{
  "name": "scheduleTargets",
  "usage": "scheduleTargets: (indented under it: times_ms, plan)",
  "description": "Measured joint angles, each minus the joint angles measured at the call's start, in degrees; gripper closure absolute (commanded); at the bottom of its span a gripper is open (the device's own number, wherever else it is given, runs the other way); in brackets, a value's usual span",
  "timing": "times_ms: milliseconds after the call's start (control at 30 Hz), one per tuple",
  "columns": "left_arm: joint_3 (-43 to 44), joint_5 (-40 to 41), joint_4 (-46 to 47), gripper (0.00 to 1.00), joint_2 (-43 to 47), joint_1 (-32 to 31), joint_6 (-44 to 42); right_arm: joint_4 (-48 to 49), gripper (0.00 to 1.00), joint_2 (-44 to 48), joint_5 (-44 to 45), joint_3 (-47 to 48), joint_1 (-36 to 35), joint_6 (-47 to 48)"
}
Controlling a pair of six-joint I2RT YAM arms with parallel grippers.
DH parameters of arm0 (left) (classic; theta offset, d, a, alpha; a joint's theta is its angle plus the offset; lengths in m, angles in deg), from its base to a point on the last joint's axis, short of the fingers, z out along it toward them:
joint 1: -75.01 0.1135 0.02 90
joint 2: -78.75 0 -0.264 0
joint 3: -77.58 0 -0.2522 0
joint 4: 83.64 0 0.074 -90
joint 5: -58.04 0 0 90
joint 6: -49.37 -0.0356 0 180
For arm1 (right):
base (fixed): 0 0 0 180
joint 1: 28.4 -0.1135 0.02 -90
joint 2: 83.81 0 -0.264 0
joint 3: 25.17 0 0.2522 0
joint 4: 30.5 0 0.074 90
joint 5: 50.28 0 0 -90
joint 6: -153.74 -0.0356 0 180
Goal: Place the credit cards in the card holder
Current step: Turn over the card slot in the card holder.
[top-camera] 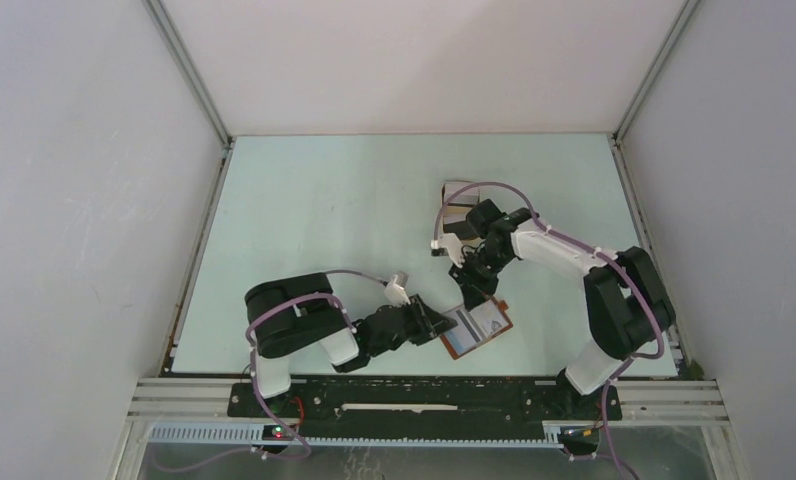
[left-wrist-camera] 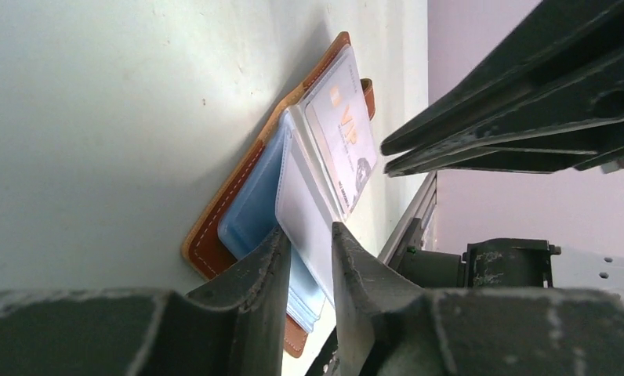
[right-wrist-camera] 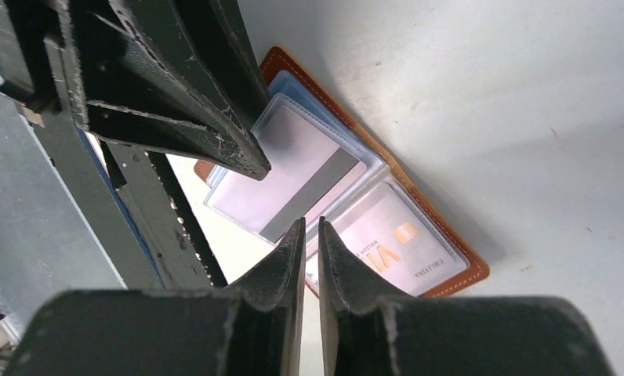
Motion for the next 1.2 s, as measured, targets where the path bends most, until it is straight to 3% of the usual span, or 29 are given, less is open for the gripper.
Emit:
scheduleTargets:
  times_ms: [600,900,1200]
  plan:
    - [13.1,-4.4,-13.9,0.51,2.2,0.2,-4.3,-2.5,0.82,6.3,-5.8,0.0,13.0,1.2]
    - [20.2,-6.5,-20.6,0.5,0.5,0.8,-6.7,-3.8,0.81,8.5,-8.7,0.0,18.3,2.3]
    - [19.9,-7.7,-23.1,0.5,2.2,2.9,-12.8,-4.5,0.79,11.9,-12.3,0.0,22.2,3.9]
